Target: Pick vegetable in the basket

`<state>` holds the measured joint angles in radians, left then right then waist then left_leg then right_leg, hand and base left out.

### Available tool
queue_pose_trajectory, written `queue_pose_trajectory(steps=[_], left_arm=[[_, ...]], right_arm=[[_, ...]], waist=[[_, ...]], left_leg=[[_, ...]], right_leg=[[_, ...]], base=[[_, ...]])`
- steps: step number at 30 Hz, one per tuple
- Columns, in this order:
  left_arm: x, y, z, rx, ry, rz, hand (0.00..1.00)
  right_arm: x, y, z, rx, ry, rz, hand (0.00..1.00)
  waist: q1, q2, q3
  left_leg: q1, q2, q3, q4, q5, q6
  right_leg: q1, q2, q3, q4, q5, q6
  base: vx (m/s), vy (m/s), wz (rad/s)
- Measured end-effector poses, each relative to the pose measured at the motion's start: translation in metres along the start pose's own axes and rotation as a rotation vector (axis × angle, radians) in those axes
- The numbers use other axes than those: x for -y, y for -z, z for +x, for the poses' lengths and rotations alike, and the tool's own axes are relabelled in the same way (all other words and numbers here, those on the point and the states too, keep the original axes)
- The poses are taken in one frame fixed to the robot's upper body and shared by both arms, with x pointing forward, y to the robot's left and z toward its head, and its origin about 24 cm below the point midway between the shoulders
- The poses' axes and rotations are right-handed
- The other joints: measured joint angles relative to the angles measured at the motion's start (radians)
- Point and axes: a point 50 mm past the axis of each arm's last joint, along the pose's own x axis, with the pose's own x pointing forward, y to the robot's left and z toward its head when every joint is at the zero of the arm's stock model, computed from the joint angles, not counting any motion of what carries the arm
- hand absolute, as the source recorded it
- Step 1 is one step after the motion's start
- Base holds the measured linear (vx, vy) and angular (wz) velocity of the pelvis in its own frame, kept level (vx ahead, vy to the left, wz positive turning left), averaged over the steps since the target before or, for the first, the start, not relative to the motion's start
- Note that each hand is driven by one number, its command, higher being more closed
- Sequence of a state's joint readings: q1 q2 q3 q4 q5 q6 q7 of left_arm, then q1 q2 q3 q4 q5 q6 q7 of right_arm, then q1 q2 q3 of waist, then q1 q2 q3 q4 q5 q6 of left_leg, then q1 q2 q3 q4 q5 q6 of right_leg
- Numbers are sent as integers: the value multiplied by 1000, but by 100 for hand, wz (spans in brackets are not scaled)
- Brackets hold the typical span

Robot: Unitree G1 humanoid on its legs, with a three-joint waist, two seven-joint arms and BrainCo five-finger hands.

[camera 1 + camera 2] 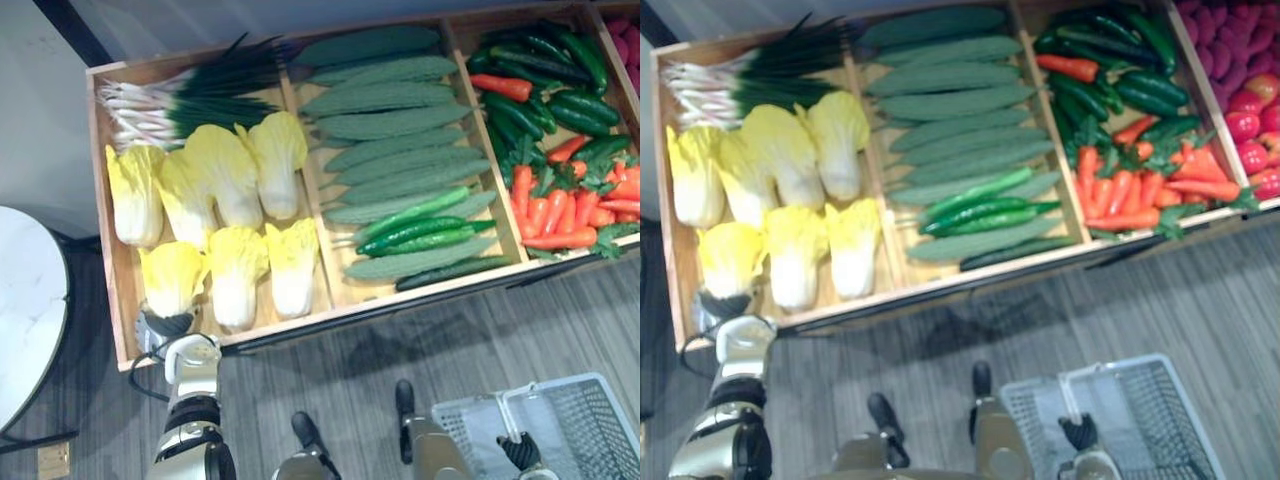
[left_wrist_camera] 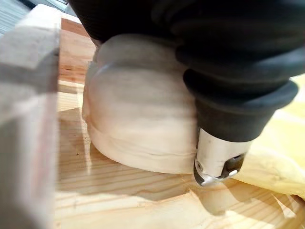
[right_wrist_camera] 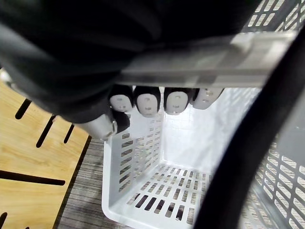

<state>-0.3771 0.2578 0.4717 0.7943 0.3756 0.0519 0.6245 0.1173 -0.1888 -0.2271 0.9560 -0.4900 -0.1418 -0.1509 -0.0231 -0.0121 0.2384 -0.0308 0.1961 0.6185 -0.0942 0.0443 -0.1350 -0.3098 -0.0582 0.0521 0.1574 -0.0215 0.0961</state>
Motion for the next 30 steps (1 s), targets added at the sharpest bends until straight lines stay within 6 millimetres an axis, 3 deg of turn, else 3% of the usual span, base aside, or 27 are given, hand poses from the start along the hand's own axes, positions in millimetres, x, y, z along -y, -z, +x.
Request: queue_pose_trajectory(steps=[13, 20, 24, 30], left_arm=[[11, 6, -7, -70, 39, -85, 100], [25, -11, -53, -4, 42, -314, 100], [11, -14, -64, 16, -30, -400, 100], [-14, -40, -70, 152, -111, -492, 100]], right_arm=[[-2, 4, -1, -19, -10, -3, 100], [-4, 14, -5, -64, -1, 41, 100], [-5, 26, -10, -105, 6, 68, 100], [-9, 43, -19, -158, -10, 62, 100]], waist=[[-4, -9, 7], [-8, -15, 3], [-3, -17, 2], [-1, -21, -51]], left_leg=[[53, -8, -3, 0, 1, 2], [56, -15, -57, 0, 6, 9], [75, -17, -68, 0, 8, 12], [86, -16, -84, -6, 10, 16]], right_leg=[[65, -9, -4, -17, 5, 4], [96, -24, -44, -19, 4, 4], [124, -24, -52, -20, 4, 4], [149, -32, -72, -25, 4, 4]], base=[[9, -1, 2], [1, -7, 17], [-5, -4, 11], [-14, -3, 11]])
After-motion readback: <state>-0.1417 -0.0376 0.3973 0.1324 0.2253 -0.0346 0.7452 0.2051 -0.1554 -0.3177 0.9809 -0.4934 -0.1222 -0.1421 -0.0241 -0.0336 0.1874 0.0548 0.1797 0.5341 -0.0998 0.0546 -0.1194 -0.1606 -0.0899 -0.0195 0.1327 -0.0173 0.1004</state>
